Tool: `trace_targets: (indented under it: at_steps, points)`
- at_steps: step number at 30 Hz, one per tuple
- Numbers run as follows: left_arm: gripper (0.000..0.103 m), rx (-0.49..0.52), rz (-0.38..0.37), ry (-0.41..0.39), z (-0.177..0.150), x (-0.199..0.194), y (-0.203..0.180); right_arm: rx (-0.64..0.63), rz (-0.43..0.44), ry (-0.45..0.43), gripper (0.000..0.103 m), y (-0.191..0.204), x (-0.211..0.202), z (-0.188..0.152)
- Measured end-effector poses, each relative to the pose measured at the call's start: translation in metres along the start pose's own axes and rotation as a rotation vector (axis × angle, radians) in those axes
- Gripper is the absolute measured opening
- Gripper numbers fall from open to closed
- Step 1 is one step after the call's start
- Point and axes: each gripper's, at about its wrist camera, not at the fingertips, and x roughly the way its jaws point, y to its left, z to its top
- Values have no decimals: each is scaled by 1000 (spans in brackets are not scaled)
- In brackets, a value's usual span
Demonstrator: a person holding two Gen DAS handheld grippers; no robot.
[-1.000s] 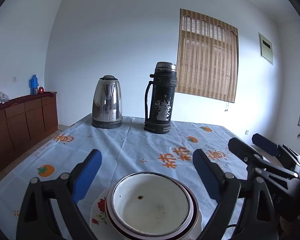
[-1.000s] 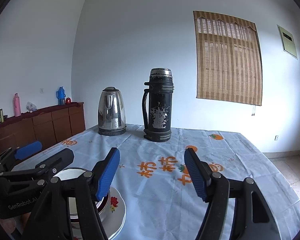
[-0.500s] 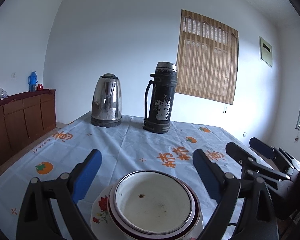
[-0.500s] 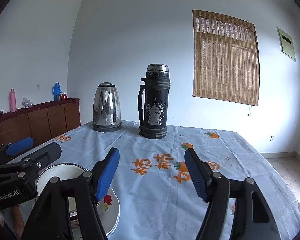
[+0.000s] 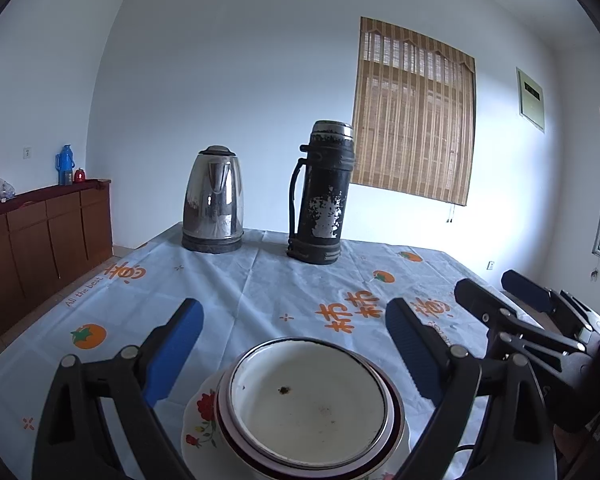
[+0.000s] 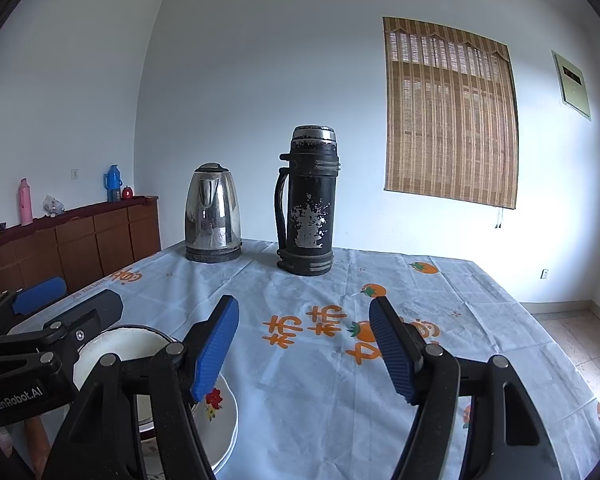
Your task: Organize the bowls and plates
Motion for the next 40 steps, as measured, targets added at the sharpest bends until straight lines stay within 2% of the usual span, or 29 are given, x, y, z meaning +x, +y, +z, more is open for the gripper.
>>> trace_targets:
  at_steps: [25, 28, 33, 40]
  points:
    - [94, -6, 30, 23, 3, -1, 4, -10, -14, -2, 70, -1, 1, -3]
    - [100, 7, 57, 26, 3, 0, 3, -12, -14, -5, 70, -2, 1, -3]
    - [102, 34, 84, -12, 3, -4, 1, -12, -15, -6, 70, -2, 1, -3]
    - [102, 58, 84, -31, 4, -7, -1, -16, -14, -4, 70, 0, 1, -3]
